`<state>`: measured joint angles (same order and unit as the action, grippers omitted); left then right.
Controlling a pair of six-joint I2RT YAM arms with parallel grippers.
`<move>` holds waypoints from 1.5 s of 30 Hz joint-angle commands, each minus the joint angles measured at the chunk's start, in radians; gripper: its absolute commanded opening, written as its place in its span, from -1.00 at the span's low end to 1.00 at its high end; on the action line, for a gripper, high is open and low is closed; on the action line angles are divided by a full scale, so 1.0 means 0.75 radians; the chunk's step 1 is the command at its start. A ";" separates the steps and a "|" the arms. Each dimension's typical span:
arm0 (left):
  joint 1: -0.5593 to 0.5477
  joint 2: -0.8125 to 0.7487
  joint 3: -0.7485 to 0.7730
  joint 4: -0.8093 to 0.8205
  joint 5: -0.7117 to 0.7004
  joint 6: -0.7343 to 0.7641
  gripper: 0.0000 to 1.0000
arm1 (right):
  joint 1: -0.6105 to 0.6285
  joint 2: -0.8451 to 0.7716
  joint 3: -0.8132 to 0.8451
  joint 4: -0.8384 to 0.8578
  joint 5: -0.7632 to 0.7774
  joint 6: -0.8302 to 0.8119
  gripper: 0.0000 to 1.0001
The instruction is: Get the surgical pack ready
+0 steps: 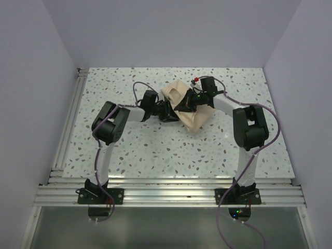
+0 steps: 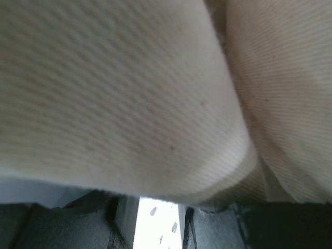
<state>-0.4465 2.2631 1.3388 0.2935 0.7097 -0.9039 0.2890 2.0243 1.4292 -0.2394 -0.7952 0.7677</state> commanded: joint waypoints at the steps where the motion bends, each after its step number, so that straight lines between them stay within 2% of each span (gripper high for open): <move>1: 0.010 0.073 0.021 -0.087 -0.226 0.076 -0.25 | 0.044 0.019 -0.042 0.123 -0.106 0.068 -1.00; 6: 0.025 -0.037 -0.103 -0.050 -0.235 0.072 -0.24 | 0.052 0.044 -0.038 0.139 -0.075 0.073 -1.00; 9: 0.070 -0.182 -0.301 -0.019 -0.259 0.080 -0.21 | 0.052 0.062 -0.032 0.125 -0.026 0.048 -1.00; 18: 0.198 -0.691 -0.596 -0.266 -0.341 0.227 -0.15 | 0.069 0.091 -0.055 0.123 0.103 0.007 -1.00; 21: 0.247 -0.800 -0.589 -0.307 -0.373 0.256 -0.10 | 0.105 0.087 -0.048 0.062 0.193 -0.054 -1.00; 25: 0.266 -0.862 -0.509 -0.299 -0.398 0.311 0.11 | 0.144 0.056 -0.061 0.021 0.305 -0.134 -1.00; 26: 0.266 -0.868 -0.484 -0.289 -0.396 0.338 0.14 | 0.151 0.032 -0.067 0.012 0.324 -0.148 -0.97; 27: 0.266 -0.868 -0.432 -0.281 -0.406 0.354 0.17 | 0.159 0.019 -0.081 0.014 0.352 -0.158 -0.81; 32: 0.266 -0.827 -0.266 -0.242 -0.411 0.471 0.26 | 0.165 -0.081 -0.114 0.025 0.387 -0.201 -0.32; 40: 0.266 -0.619 -0.065 -0.040 -0.208 0.547 0.25 | 0.157 -0.332 -0.118 -0.006 0.408 -0.275 -0.08; 41: 0.264 -0.586 -0.039 -0.029 -0.192 0.547 0.25 | 0.153 -0.351 -0.108 -0.026 0.430 -0.285 0.00; 45: 0.254 -0.512 0.029 -0.007 -0.149 0.587 0.26 | 0.065 -0.437 -0.101 -0.123 0.489 -0.324 0.14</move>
<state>-0.2512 1.8519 1.2949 0.2184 0.5404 -0.5232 0.3885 1.7695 1.3293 -0.2722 -0.4850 0.5751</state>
